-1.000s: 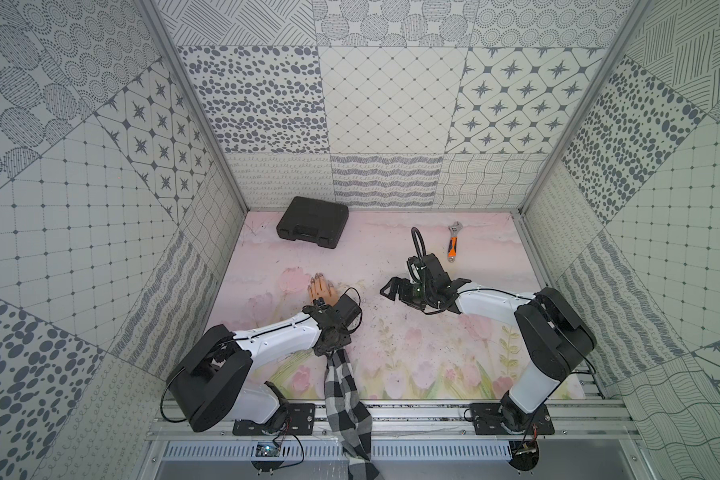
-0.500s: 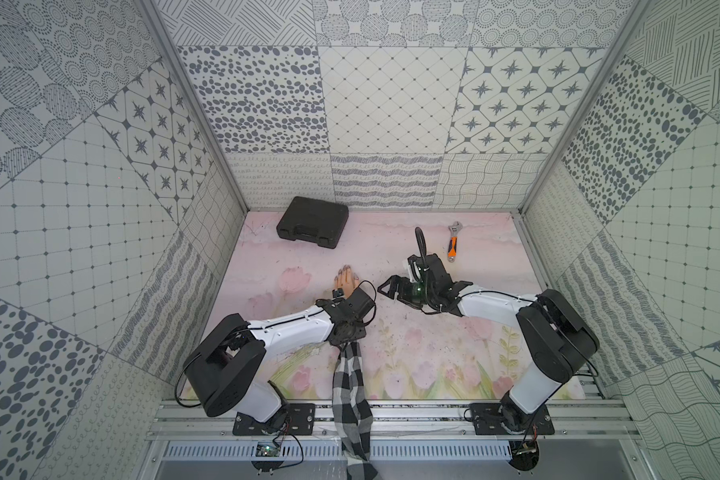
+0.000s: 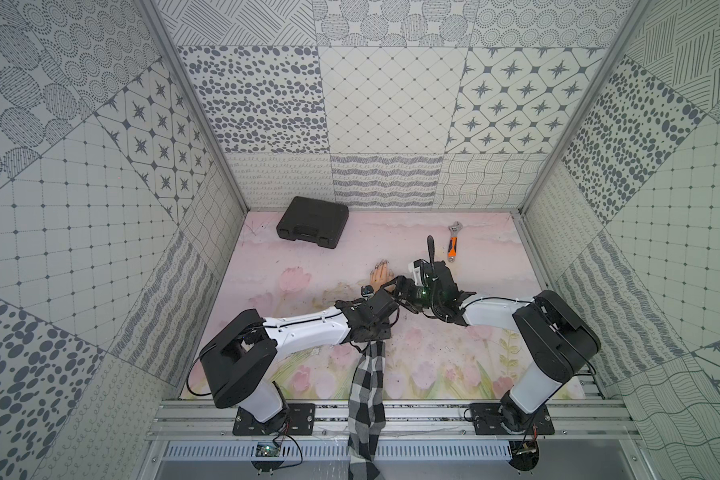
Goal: Take off the watch
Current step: Adjust the hand at the center of the board.
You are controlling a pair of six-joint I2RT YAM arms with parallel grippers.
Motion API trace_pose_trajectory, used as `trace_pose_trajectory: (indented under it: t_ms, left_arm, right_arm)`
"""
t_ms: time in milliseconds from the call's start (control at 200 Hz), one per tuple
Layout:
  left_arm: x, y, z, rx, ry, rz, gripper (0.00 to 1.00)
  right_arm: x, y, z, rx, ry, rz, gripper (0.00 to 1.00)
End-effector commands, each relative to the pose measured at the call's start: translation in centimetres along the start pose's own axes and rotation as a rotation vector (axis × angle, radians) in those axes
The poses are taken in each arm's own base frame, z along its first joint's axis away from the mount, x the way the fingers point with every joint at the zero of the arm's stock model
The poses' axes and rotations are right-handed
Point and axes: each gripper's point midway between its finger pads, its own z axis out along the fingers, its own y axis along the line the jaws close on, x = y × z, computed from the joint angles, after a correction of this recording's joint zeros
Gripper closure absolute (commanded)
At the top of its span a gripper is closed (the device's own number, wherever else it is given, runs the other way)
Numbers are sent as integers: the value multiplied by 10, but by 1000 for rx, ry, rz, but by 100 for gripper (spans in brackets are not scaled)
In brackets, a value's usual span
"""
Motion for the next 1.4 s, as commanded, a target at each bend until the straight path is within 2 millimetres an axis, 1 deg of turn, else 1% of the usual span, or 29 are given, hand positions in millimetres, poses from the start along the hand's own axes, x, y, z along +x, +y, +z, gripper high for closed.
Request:
trace_pose_trajectory:
  t_ms: [0,90,185,275,330,395,445,535,635,660,780,880,900,985,1080,1145,1276,1341,1396]
  left_arm:
    - [-14,-33,-6,109,-57,-1,63]
    - [-14,-37,-7,119,-59,0,64]
    - [-13,-41,-8,124,-61,4,64]
    - [-10,-42,-9,126,-58,4,64]
    - [-9,-41,-8,123,-55,1,61]
    - [-10,-40,-11,120,-59,-2,50]
    - [-12,-39,-14,119,-70,-2,41]
    - [-19,-35,-26,107,-106,-5,20]
    - [-29,-29,-45,92,-166,-10,4]
    - [-32,-27,-50,90,-180,-13,2]
    - [-45,-14,-72,68,-238,-31,2]
    - [-54,2,-83,53,-262,-64,2]
    - [-52,11,-84,26,-253,-69,2]
    - [-58,33,-87,-8,-255,-118,2]
    - [-63,53,-90,-36,-262,-149,2]
    - [-67,63,-92,-49,-279,-158,2]
    - [-68,79,-89,-61,-278,-195,1]
    - [-66,86,-86,-61,-277,-213,2]
    - [-65,92,-84,-65,-278,-231,2]
  right_arm:
    - [-7,20,-6,-79,-32,-16,15]
    - [-7,20,-6,-81,-30,-17,22]
    - [-8,18,-6,-79,-36,-13,33]
    - [-9,17,-7,-81,-38,-7,50]
    - [-9,17,-9,-83,-39,-5,60]
    - [-10,17,-14,-80,-46,-3,68]
    - [-9,17,-19,-68,-52,-6,70]
    - [-10,17,-32,-18,-72,-18,76]
    - [-10,16,-50,73,-88,-48,80]
    - [-11,16,-55,98,-92,-56,81]
    - [-9,13,-80,254,-69,-105,85]
    - [-9,7,-101,405,-49,-144,86]
    - [-9,6,-105,436,-44,-152,87]
    - [-8,1,-120,565,-16,-184,89]
    - [-7,-5,-136,709,20,-222,90]
    - [-8,-6,-146,797,31,-255,90]
    - [-8,-9,-159,962,68,-334,90]
    - [-6,-12,-159,1038,105,-372,90]
    - [-4,-14,-154,1082,130,-399,90]
